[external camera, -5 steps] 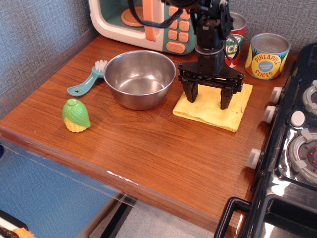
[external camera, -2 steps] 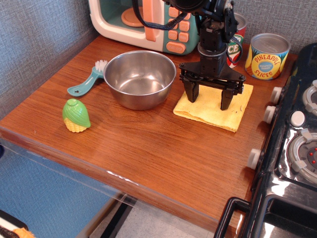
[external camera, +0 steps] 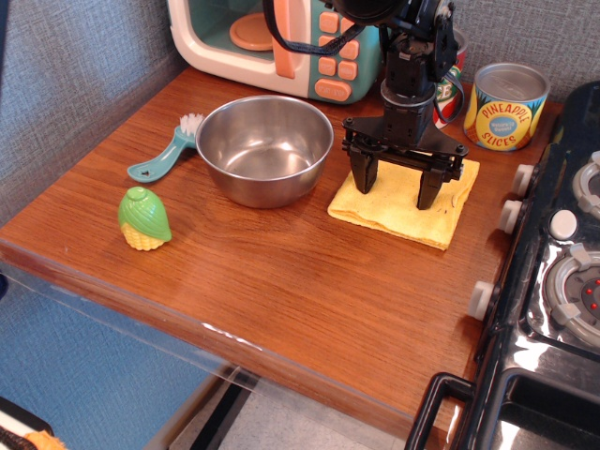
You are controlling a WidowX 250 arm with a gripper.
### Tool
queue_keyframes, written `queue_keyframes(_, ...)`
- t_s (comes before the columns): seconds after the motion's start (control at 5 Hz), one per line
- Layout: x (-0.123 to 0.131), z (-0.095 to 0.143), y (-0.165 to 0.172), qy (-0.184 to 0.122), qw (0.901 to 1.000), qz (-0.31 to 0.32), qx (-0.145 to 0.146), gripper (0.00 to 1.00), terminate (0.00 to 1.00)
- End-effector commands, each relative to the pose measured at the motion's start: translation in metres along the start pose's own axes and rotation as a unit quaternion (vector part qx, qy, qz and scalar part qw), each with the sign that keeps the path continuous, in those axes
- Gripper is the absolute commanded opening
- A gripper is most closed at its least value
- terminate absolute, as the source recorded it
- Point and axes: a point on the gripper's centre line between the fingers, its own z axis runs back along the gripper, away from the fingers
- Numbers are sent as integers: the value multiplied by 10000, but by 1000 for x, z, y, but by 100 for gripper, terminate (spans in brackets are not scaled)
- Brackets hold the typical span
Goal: Slide the yellow rag forward so that it touches the edge of the table.
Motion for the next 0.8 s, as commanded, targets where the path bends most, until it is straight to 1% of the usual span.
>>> queue_keyframes(0.0,-62,-14,3,524,9982,-276,64,100,0)
queue_keyframes(0.2,-100,-8,13,483,9974,-487,230,100,0)
queue_keyframes(0.4,-134,-4,21,511,9969,-562,223,100,0)
queue_keyframes(0.6,-159,-2,26,509,9963,-633,275,100,0)
